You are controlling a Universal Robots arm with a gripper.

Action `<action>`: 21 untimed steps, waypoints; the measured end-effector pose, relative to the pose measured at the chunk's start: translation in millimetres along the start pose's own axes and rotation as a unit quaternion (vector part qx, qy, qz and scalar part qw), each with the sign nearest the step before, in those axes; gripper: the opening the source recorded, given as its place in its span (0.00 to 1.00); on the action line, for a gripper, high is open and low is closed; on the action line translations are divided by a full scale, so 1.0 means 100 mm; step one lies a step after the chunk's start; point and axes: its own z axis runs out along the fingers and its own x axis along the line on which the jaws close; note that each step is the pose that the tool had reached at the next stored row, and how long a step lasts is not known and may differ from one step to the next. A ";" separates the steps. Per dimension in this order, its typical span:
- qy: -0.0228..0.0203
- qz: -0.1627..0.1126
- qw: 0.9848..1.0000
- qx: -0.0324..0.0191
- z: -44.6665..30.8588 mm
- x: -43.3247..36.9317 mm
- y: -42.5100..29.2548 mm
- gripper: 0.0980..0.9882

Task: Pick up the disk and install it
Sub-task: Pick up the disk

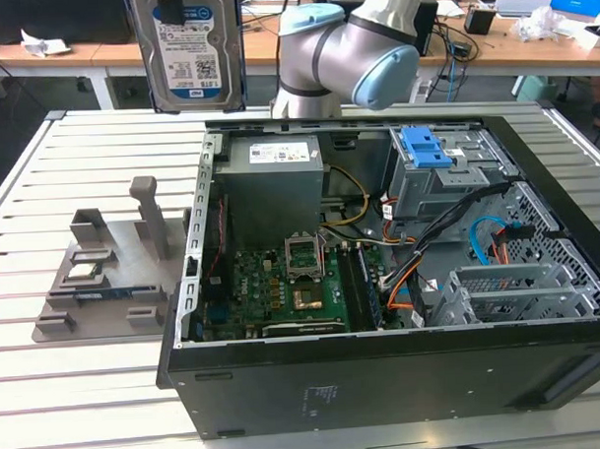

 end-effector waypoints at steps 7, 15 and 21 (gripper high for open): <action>0.000 0.000 1.000 0.000 -0.011 -0.013 -0.273 0.30; 0.000 0.000 1.000 0.000 -0.026 -0.030 -0.614 0.30; 0.000 0.000 1.000 0.000 -0.037 -0.043 -0.890 0.30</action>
